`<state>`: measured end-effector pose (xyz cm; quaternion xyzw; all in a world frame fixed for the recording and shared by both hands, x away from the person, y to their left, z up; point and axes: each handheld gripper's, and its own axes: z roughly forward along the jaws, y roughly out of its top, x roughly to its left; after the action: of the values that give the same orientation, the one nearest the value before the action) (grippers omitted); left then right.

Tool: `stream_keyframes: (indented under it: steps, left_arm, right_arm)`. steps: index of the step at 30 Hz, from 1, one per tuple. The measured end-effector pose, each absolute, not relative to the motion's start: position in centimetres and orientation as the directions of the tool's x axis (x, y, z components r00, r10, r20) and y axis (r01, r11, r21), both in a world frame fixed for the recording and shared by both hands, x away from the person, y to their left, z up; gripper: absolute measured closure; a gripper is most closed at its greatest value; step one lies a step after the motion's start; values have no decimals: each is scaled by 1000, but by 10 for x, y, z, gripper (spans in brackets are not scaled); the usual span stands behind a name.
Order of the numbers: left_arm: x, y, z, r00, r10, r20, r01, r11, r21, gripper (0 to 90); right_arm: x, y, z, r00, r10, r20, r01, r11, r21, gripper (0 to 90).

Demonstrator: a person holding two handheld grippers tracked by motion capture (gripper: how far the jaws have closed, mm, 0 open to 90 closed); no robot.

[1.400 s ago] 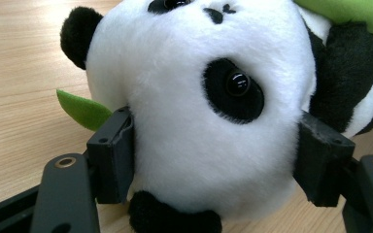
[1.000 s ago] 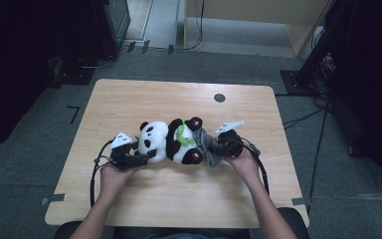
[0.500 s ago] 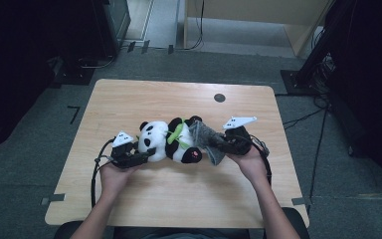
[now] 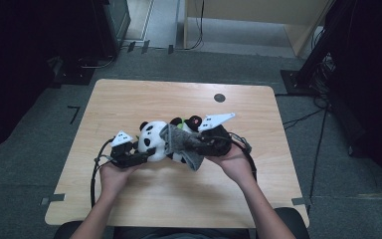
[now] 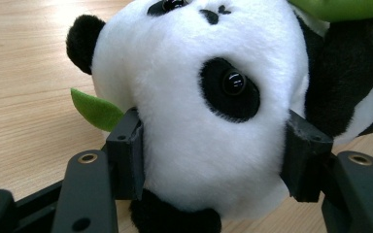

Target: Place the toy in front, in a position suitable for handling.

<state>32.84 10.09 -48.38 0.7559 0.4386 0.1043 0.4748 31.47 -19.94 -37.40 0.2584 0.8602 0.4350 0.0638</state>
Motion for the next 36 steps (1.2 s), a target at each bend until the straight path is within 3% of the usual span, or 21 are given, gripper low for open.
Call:
stream_keyframes:
  steps: [7,17,29,36]
  left_arm:
    - [329,101,-483,592,762,-262,567,-163,807,370]
    - [329,100,-483,576,767,-282,576,-137,806,370]
    - [330,101,-483,586,760,-281,579,-150,801,360]
    - [329,100,-483,593,760,-267,570,-163,805,357]
  right_arm:
    - [318,-162,-388,-887,445,125,379,543,749,771]
    - [330,-125,-418,-883,456,109,400,611,683,773]
    - [319,-135,-428,-880,475,23,392,697,601,780]
    - [311,-153,-434,-870,486,76,431,677,596,779]
